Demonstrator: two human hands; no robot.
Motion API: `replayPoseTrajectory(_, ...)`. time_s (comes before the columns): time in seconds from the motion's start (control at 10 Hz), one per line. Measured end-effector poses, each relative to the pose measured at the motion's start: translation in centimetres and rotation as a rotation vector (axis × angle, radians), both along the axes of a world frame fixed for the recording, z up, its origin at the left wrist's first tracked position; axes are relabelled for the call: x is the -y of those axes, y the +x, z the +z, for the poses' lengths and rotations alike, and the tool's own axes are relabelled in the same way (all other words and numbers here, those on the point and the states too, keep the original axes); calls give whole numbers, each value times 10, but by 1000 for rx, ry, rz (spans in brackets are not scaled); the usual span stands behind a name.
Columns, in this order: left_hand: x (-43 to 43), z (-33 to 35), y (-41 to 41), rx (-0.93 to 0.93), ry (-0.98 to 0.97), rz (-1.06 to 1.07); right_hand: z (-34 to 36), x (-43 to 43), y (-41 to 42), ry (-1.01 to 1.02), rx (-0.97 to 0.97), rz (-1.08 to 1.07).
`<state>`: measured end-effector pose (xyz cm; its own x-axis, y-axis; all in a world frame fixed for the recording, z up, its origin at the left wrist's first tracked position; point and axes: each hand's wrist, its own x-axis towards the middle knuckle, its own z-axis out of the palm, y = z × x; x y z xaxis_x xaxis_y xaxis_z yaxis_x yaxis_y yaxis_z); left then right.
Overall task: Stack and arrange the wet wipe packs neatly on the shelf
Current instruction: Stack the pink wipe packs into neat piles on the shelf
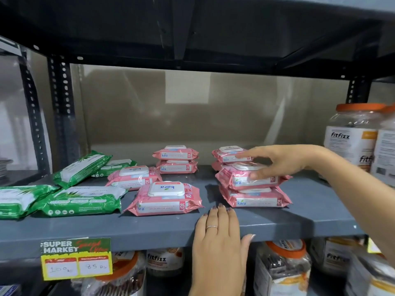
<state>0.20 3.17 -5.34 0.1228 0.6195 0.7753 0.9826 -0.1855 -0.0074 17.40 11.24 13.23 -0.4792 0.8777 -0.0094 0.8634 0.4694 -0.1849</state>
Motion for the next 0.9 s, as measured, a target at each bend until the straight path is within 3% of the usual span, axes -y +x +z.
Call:
replayPoseTrajectory(0.2,2,2,0,7,-18,-8,0,2,2,-80,-176,45)
replayPoseTrajectory(0.4,2,3,-1,-10,-58,-9,2,3,-5,74,-112,-33)
replayPoseTrajectory(0.6,4,3,0,-9,-78,-11,0,8,-7,91,-81,-120)
replayPoseTrajectory(0.7,5,3,0,-2,-79,-10,2,10,2,-87,-203,-86)
replayPoseTrajectory(0.8,4,3,0,2,-76,-11,-1,10,10,-127,-266,-19)
replayPoseTrajectory(0.9,4,3,0,2,-75,-7,-8,7,8,81,-244,-49)
